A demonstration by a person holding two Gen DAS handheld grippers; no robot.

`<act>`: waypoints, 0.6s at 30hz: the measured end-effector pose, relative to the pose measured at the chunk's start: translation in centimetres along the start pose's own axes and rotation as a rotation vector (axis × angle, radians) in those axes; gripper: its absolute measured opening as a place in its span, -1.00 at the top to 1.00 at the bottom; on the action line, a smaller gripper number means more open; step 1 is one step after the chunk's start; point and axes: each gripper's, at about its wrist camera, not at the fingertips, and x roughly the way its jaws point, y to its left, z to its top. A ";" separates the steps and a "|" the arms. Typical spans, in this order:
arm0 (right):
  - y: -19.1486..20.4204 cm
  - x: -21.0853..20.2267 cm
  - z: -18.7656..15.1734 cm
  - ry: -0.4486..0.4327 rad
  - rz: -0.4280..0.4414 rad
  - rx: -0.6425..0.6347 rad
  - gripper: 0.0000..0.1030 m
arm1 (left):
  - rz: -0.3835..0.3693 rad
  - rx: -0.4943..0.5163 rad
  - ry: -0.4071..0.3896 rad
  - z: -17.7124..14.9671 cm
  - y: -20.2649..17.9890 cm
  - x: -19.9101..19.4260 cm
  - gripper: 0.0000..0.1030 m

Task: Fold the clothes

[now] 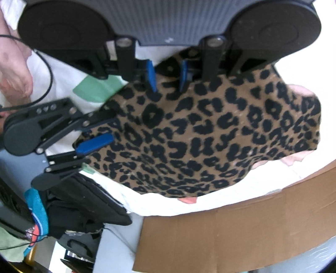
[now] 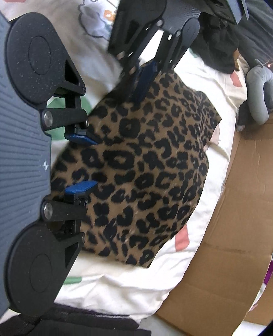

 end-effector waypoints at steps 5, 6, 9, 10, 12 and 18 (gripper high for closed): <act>-1.0 -0.7 -0.8 0.001 -0.030 0.005 0.15 | 0.065 -0.080 0.031 -1.0 2.4 -1.3 0.48; -1.2 -0.8 -0.9 0.000 -0.035 0.010 0.15 | 0.078 -0.097 0.034 -1.2 2.8 -1.7 0.49; -1.7 -1.3 -1.3 0.001 -0.051 0.026 0.15 | 0.120 -0.117 0.039 -1.8 3.8 -2.4 0.51; -1.9 -1.4 -1.4 0.001 -0.060 0.026 0.15 | 0.132 -0.129 0.043 -1.9 4.1 -2.6 0.51; -2.2 -1.6 -1.7 0.003 -0.068 0.030 0.16 | 0.149 -0.162 0.049 -2.2 4.7 -2.8 0.48; -3.2 -2.2 -2.1 0.025 -0.122 0.074 0.15 | 0.182 -0.223 0.041 -2.2 5.8 -4.1 0.50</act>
